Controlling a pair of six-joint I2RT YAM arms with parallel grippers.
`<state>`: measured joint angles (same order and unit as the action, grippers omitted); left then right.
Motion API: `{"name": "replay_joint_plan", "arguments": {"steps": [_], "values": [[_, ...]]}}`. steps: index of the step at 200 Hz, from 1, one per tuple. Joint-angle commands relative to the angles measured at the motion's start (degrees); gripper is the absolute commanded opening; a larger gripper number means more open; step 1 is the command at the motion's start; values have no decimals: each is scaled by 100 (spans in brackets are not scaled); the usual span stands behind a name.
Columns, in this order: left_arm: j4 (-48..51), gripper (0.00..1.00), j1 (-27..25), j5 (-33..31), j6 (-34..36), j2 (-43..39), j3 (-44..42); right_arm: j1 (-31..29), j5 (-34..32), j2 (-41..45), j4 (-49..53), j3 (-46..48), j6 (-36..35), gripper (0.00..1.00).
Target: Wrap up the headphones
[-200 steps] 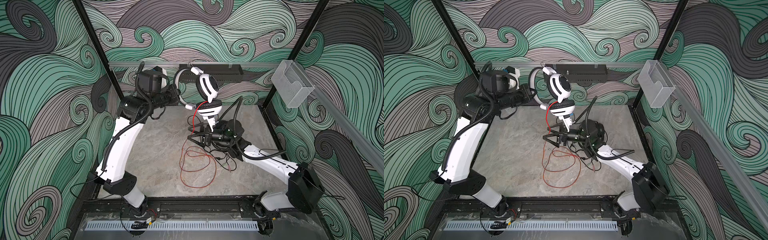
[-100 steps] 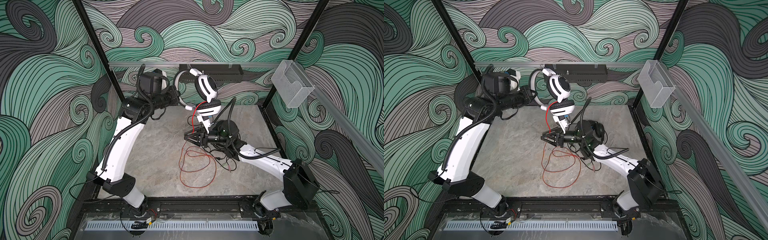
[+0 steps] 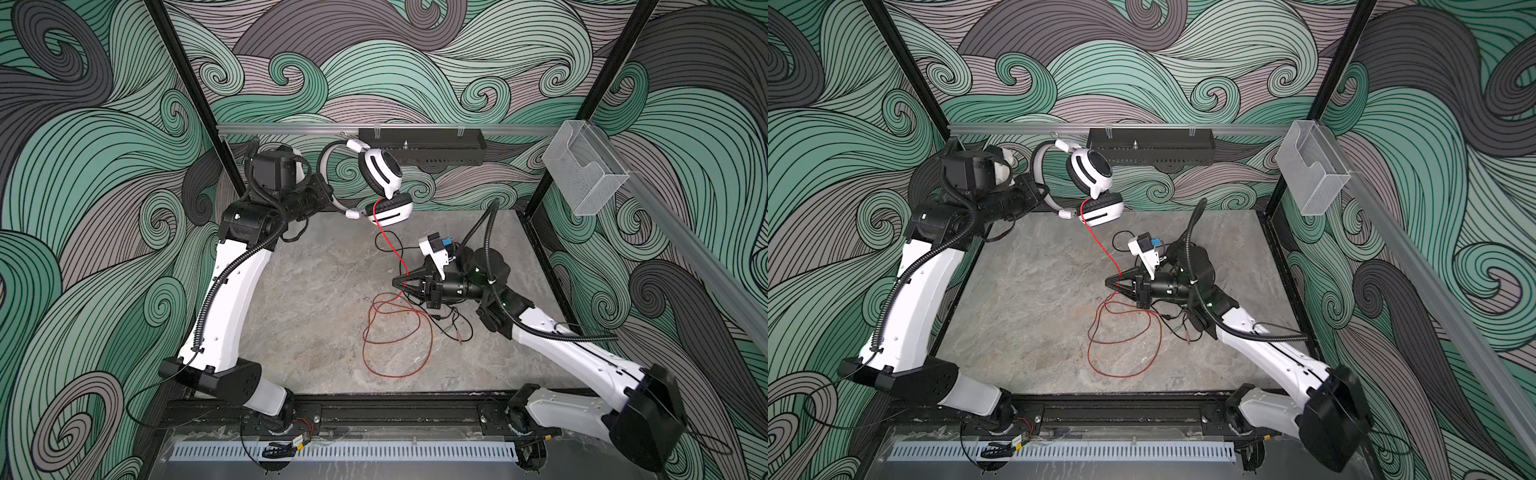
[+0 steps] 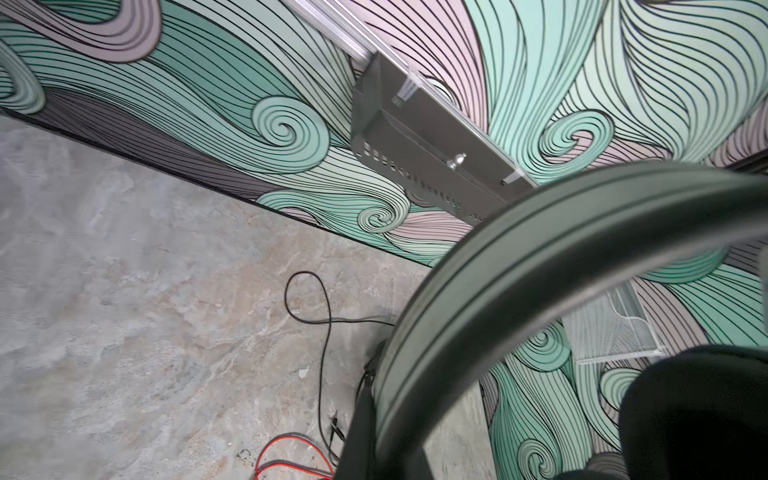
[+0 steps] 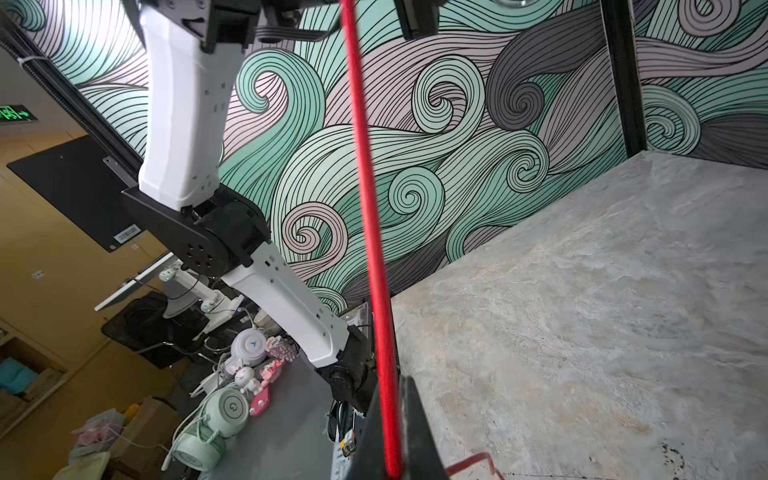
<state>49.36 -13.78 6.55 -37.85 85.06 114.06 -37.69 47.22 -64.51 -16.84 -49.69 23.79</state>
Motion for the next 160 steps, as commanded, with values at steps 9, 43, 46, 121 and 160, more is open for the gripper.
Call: {"name": "replay_joint_plan", "arguments": {"steps": [9, 43, 46, 121, 160], "values": [[-314, 0, 158, -537, 692, -314, -51, 52, -809, 879, 2332, -135, -1234, 0], [-433, 0, 162, -1439, 1332, -764, -739, 391, -1907, 1772, 4439, -976, -2082, 0], [-455, 0, 165, -1486, 1366, -800, -819, 425, -1984, 1814, 4555, -1048, -2139, 0], [-768, 0, 166, -1650, 1528, -1431, -2162, 790, -3389, 1668, 5783, -2616, -3335, 0], [-779, 0, 174, -1767, 1709, -1692, -2717, 788, -3962, 1207, 5980, -3543, -4077, 0]]}}
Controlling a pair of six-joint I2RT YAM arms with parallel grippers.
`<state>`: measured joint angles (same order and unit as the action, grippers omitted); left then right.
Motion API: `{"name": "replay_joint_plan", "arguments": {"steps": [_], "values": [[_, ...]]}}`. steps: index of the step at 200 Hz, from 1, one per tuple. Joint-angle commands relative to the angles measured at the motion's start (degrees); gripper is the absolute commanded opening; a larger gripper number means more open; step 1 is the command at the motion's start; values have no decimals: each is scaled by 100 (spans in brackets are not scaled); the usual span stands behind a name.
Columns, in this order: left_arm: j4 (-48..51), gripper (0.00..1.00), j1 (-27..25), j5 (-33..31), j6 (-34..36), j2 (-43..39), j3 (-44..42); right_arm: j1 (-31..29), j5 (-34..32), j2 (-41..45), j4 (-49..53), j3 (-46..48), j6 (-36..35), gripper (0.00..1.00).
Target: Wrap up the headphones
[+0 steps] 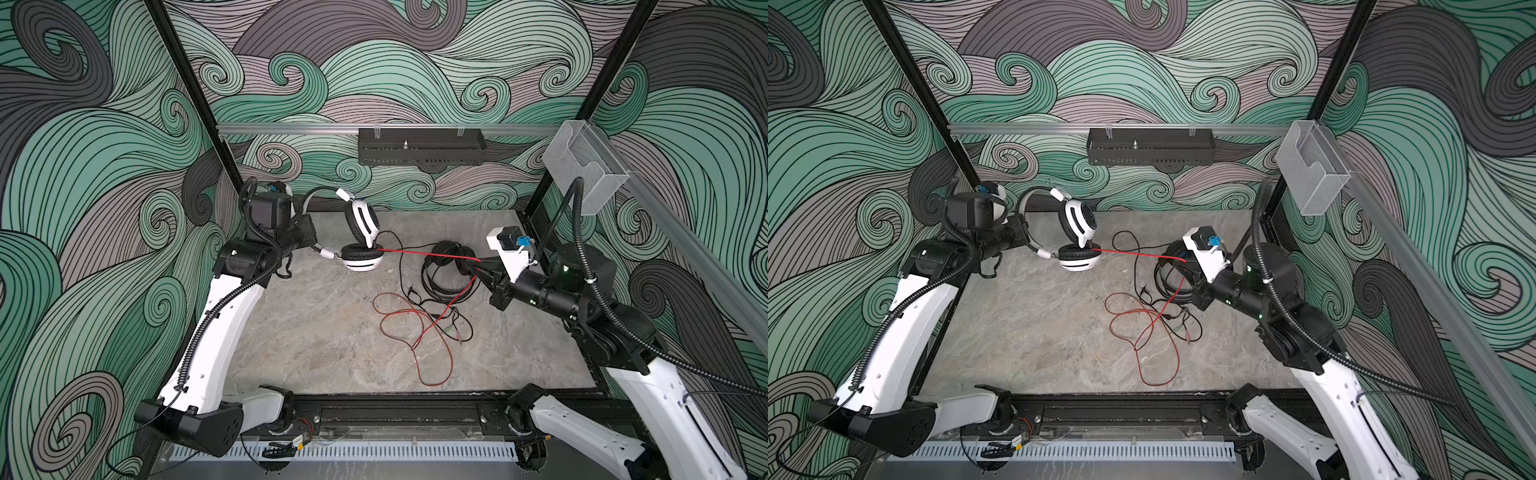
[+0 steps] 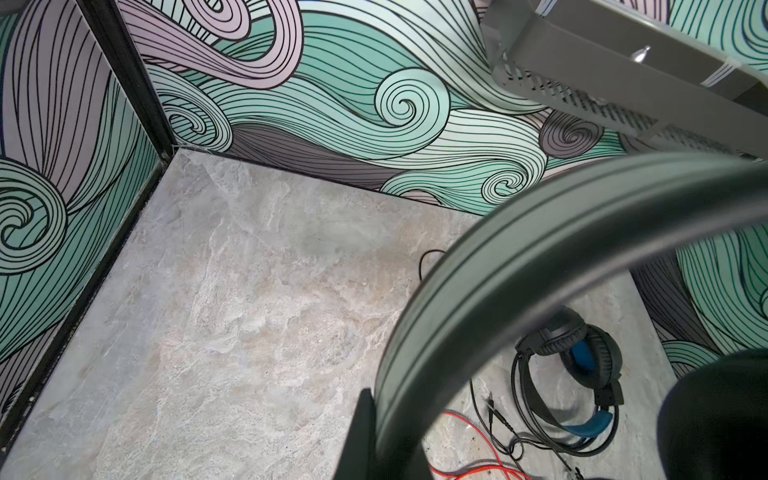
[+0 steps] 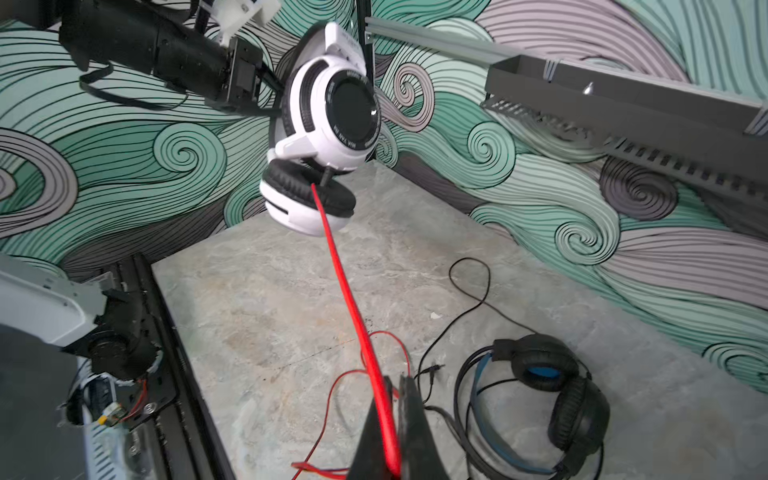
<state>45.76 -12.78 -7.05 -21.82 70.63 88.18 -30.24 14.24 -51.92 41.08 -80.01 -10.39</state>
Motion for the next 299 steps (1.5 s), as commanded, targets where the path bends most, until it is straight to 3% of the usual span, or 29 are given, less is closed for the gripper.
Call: {"name": "replay_joint_plan", "arguments": {"steps": [1, 53, 106, 144, 216, 299], "values": [[-419, 0, 73, -400, 116, -255, -140, 43, -662, -62, 189, -531, -671, 0], [-524, 0, -2, 161, 363, -331, -467, -232, -226, -681, 329, -1285, -1158, 0], [-306, 0, -288, 525, 933, -199, -562, -1279, -266, -1141, 752, -1927, -1638, 0], [-419, 0, -816, 906, 1347, -216, -715, -1906, -547, -1658, 972, -2376, -1925, 0], [-71, 0, -1582, 1620, 1918, -351, -864, -2100, -1158, -2357, 843, -2491, -1955, 0], [-92, 0, -1843, 2424, 1484, -751, -1078, -2015, -2237, -2693, 612, -2028, -1841, 0]]}}
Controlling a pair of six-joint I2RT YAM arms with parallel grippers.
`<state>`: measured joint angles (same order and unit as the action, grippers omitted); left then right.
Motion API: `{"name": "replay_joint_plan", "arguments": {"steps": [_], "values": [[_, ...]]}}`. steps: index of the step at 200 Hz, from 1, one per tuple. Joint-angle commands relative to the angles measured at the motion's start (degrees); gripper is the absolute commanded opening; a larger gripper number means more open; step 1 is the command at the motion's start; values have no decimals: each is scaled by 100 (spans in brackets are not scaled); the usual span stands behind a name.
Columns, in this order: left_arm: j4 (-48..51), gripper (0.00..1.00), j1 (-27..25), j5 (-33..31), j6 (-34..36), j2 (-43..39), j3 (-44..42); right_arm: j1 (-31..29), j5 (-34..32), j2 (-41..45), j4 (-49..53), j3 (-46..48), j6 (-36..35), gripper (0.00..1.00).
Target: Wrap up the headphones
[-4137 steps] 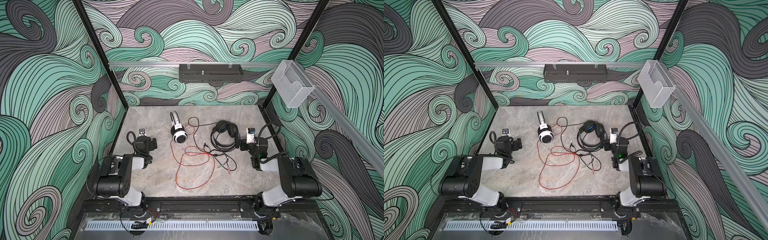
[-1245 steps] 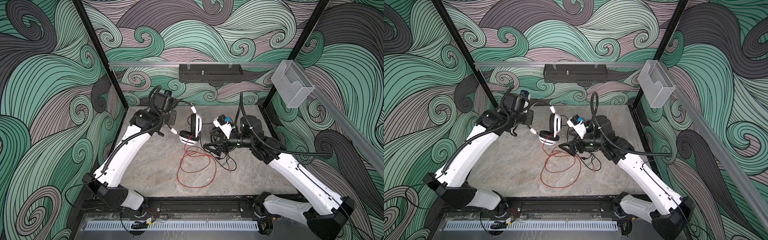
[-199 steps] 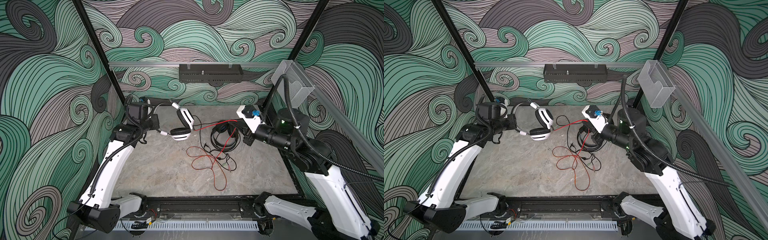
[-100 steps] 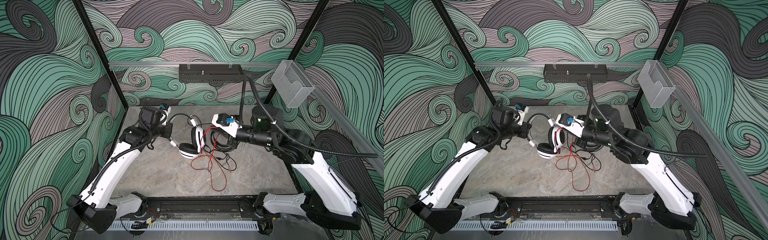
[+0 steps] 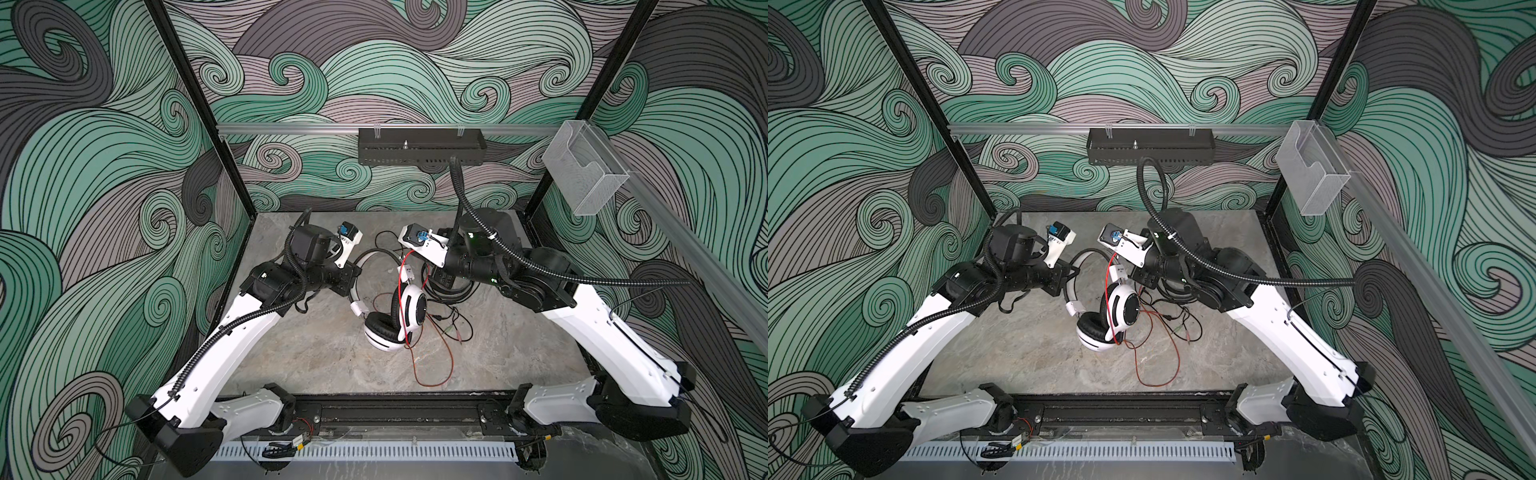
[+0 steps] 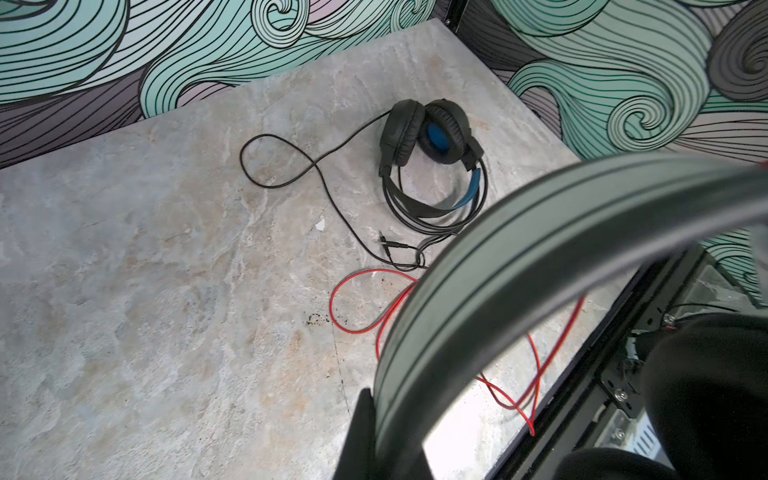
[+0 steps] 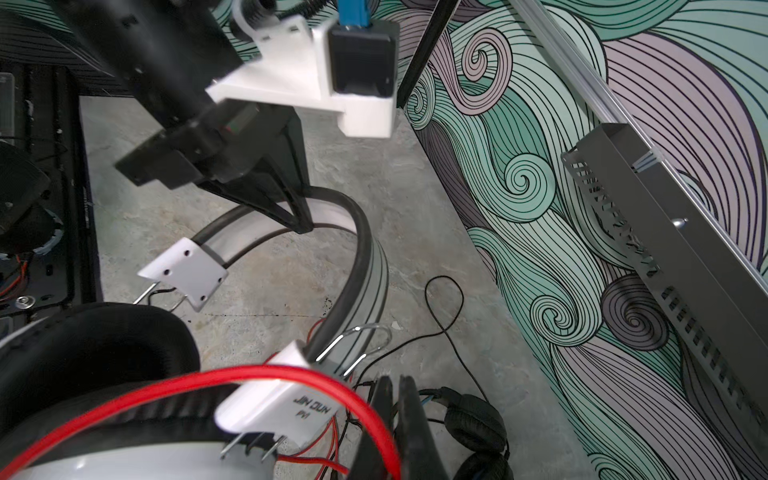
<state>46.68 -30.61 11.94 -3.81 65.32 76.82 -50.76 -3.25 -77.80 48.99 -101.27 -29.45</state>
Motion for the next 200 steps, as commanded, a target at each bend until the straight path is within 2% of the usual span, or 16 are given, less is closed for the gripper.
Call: {"name": "replay_joint_plan", "arguments": {"steps": [1, 37, 88, 98, 117, 150, 200], "values": [[-189, 0, -59, 531, -324, -221, 56, 34, -491, -105, -179, 103, 64, 0], [-258, 0, -77, 741, -502, -290, 34, 117, -421, -157, -249, 218, 202, 1], [-610, 0, -77, 868, -954, -456, -193, 259, -223, -53, -343, 228, 369, 26], [-728, 0, -76, 872, -1178, -475, -266, 323, -141, -2, -364, 259, 417, 32], [-1206, 0, -74, 1143, -1696, -557, -474, 445, -18, 104, -479, 368, 505, 37], [-1837, 0, -73, 1295, -2537, -721, -762, 705, 378, 169, -582, 391, 686, 51], [-2196, 0, -68, 1424, -3116, -738, -891, 725, 391, -129, -584, 62, 811, 59]]}}
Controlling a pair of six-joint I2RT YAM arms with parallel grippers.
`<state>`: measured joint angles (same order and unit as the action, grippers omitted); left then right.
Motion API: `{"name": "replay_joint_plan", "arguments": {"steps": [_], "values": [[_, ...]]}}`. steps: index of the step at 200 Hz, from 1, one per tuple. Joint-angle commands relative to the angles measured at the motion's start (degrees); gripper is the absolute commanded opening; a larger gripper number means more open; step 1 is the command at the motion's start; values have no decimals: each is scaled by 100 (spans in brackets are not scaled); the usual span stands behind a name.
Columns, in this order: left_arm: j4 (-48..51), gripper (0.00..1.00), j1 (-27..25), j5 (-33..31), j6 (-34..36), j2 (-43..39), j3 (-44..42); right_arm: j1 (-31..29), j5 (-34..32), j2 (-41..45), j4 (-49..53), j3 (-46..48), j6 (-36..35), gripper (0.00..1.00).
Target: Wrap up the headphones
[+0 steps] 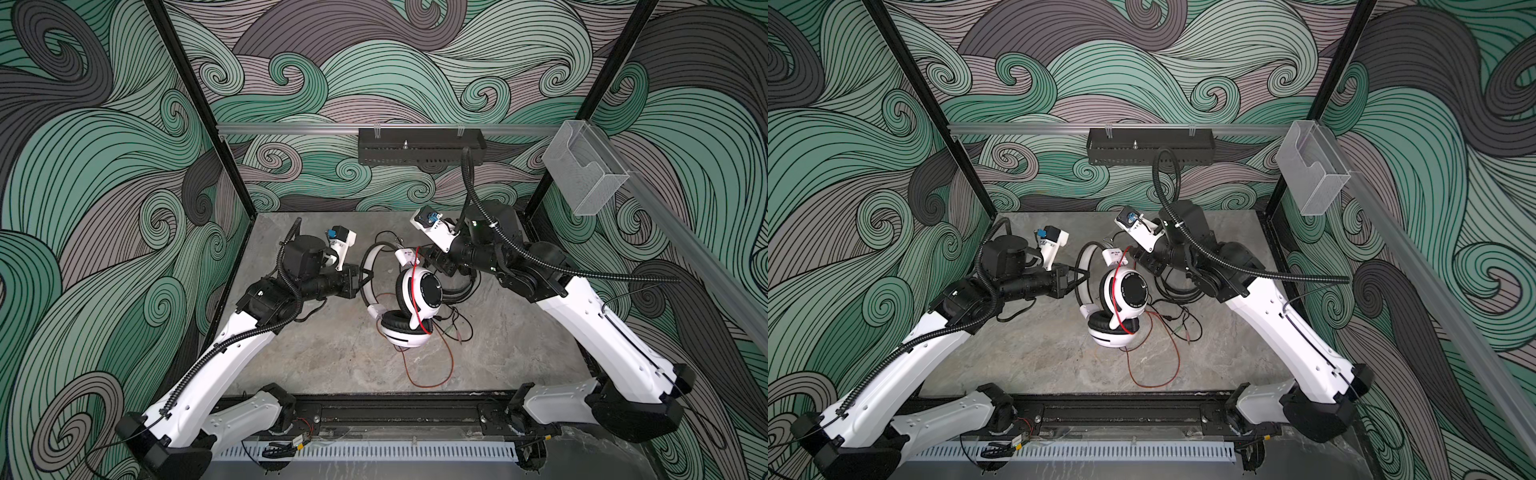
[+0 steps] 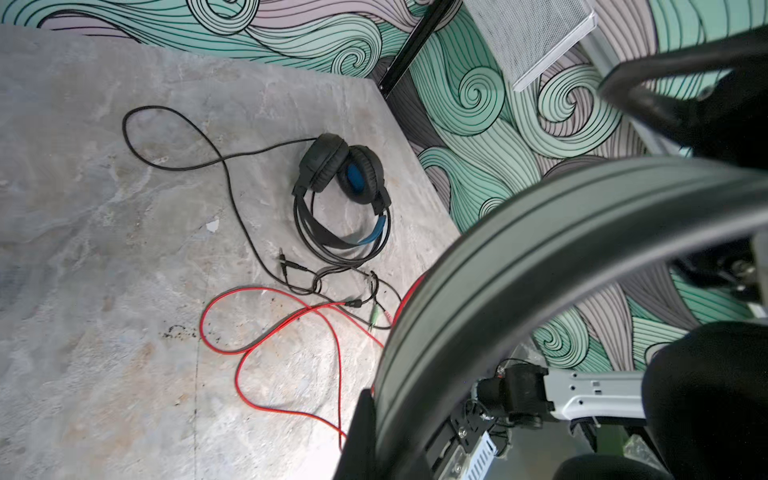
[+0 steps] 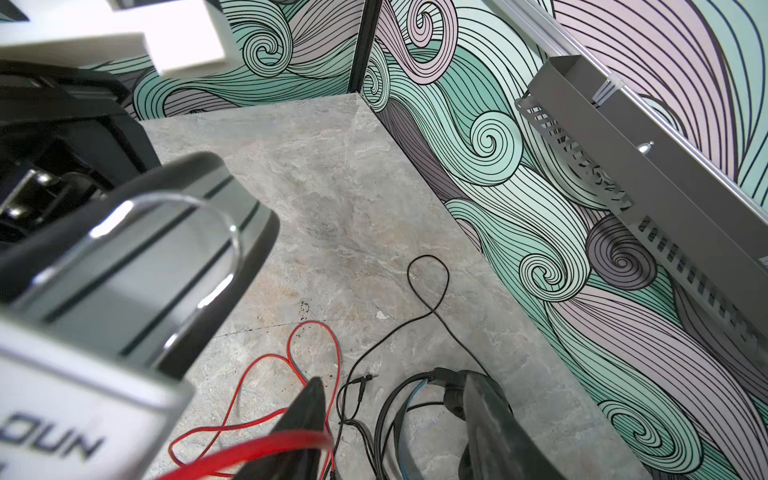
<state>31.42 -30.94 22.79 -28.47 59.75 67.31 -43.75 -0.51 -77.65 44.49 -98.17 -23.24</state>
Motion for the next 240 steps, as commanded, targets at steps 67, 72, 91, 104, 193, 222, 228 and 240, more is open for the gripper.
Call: {"name": "replay_joint_plan", "arguments": {"steps": [67, 72, 91, 104, 193, 222, 228, 240], "values": [[-854, 0, -22, 473, -1016, -250, 101, 241, 276, -224, 16, -438, 644, 82], [-877, 0, -18, 464, -1056, -245, 127, 277, 315, -187, 7, -405, 679, 83], [-1035, 0, -9, 446, -1314, -243, 207, 423, 485, 27, -88, -200, 783, 84], [-1161, 0, -9, 422, -1486, -236, 297, 516, 621, 294, -367, 123, 844, 86], [-793, 0, -9, -611, -1736, -124, 1385, 1019, 1773, 1386, -1934, 2069, 1469, 99], [-785, 0, -9, -767, -1950, 50, 1696, 1047, 2404, 1616, -2352, 2549, 1719, 99], [-819, 0, -9, -771, -1996, 101, 1753, 1052, 2501, 1655, -2500, 2639, 1806, 99], [-918, 0, -9, -778, -2117, 180, 1831, 1061, 2720, 1704, -2776, 2784, 2010, 99]]}}
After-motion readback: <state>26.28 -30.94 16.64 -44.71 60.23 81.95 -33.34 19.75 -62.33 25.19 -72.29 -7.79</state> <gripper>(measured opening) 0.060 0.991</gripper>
